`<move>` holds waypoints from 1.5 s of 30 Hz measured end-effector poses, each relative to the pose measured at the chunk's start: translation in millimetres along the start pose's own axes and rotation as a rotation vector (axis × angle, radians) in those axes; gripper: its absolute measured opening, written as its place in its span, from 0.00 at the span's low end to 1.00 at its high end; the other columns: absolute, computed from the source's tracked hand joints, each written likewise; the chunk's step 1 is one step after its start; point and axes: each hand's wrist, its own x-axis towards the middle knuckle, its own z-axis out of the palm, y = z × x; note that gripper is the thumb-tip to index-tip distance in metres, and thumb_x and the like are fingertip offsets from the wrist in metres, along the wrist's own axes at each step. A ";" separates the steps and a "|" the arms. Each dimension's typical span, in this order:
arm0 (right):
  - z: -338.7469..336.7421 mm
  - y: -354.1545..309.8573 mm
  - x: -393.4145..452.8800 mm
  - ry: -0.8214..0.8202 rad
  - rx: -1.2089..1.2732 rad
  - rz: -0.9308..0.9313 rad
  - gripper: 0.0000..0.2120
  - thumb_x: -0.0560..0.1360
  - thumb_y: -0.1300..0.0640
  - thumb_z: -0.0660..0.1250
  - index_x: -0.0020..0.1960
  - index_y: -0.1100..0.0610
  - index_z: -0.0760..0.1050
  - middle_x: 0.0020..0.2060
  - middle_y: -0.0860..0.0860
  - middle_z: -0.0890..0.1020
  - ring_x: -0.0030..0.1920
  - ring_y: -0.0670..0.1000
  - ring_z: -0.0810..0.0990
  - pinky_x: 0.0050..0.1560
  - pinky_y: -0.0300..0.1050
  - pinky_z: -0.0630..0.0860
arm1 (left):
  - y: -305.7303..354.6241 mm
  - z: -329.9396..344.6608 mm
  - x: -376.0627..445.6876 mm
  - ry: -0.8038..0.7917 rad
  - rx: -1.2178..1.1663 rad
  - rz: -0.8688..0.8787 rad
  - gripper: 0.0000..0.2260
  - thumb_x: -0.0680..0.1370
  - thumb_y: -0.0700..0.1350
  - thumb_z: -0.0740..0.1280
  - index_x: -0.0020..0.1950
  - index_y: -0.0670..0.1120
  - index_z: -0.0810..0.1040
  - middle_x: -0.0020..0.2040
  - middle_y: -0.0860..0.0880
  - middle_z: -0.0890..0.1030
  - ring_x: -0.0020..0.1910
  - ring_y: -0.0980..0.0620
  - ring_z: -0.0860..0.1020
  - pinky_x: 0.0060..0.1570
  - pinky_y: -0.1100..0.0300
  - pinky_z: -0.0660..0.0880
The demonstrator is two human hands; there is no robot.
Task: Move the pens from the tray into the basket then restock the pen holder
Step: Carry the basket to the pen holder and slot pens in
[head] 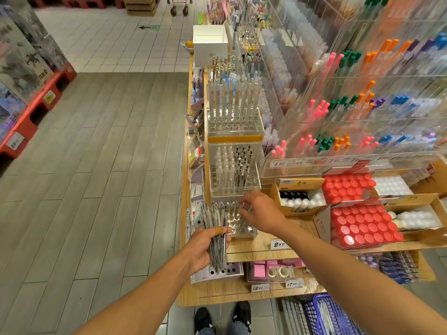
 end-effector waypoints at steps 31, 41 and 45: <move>-18.8 -2.5 0.9 0.023 0.097 -0.048 0.06 0.78 0.56 0.65 0.55 0.54 0.77 0.37 0.39 0.75 0.34 0.35 0.72 0.35 0.28 0.64 | -12.5 -17.9 -0.3 0.026 -0.002 -0.001 0.13 0.75 0.47 0.69 0.54 0.39 0.77 0.41 0.43 0.81 0.36 0.48 0.79 0.37 0.54 0.79; -1.8 -0.5 4.0 -0.072 -0.102 -0.056 0.06 0.78 0.57 0.65 0.55 0.55 0.76 0.45 0.50 0.83 0.40 0.48 0.80 0.44 0.44 0.79 | -11.9 -14.2 0.6 0.031 -0.004 -0.007 0.19 0.71 0.46 0.71 0.57 0.36 0.78 0.42 0.41 0.83 0.36 0.46 0.80 0.38 0.54 0.80; 2.0 -6.6 6.0 -0.121 -0.190 -0.089 0.07 0.79 0.58 0.62 0.53 0.56 0.79 0.47 0.51 0.83 0.44 0.51 0.81 0.46 0.50 0.80 | -11.2 -14.4 1.0 0.022 -0.013 -0.003 0.21 0.71 0.45 0.72 0.60 0.36 0.77 0.43 0.41 0.84 0.36 0.47 0.80 0.37 0.55 0.80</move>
